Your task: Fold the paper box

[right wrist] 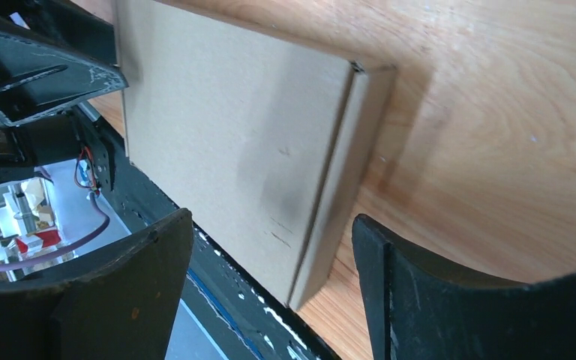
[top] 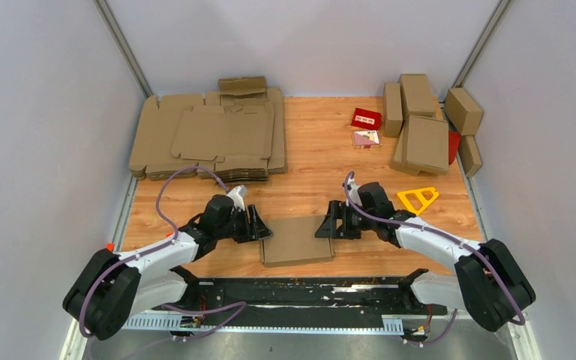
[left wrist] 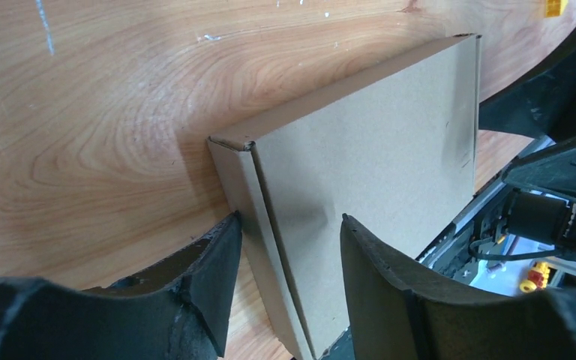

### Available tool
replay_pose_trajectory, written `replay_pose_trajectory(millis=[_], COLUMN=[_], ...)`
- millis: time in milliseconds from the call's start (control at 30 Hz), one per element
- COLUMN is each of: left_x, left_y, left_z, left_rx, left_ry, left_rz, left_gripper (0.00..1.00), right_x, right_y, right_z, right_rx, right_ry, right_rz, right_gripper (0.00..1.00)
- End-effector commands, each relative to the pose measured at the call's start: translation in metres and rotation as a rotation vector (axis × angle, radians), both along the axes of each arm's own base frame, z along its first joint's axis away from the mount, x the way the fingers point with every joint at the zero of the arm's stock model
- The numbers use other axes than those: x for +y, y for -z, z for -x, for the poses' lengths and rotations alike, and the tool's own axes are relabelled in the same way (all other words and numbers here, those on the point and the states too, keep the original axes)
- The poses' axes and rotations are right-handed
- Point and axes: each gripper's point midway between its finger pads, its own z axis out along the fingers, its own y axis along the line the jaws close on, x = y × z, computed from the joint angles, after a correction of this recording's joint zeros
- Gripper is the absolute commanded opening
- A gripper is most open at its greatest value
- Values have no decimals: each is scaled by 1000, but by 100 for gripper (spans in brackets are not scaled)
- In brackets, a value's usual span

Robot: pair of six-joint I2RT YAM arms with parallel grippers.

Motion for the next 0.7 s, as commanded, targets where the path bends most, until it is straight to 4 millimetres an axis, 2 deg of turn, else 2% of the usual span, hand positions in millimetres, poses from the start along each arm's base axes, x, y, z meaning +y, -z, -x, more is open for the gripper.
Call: replay_pose_trajectory(millis=[0,167,400,533,667], left_x=[-15,-27,-47,-54,-57], left_y=[-10,-29,-65,-85,-107], left_z=[-5,-10,-9,-5,-1], left_rx=[-34,-67,-87,-93,-114], left_ry=[21,32,68,89,106], left_rz=[83,170,357,466,539], left_gripper=[57,49,47,59,65], right_x=[21,24,10,9,7], right_y=[-11,-6,15,18,14], right_z=[-7,-6,-6,-7,-8], right_rx=[-30,-12,-8,-5,-15], right_ry=[-41,-39,-1,4,16], right_rz=[-110,-125,-41,-43,-60], right_gripper=[77,66,61,61,60])
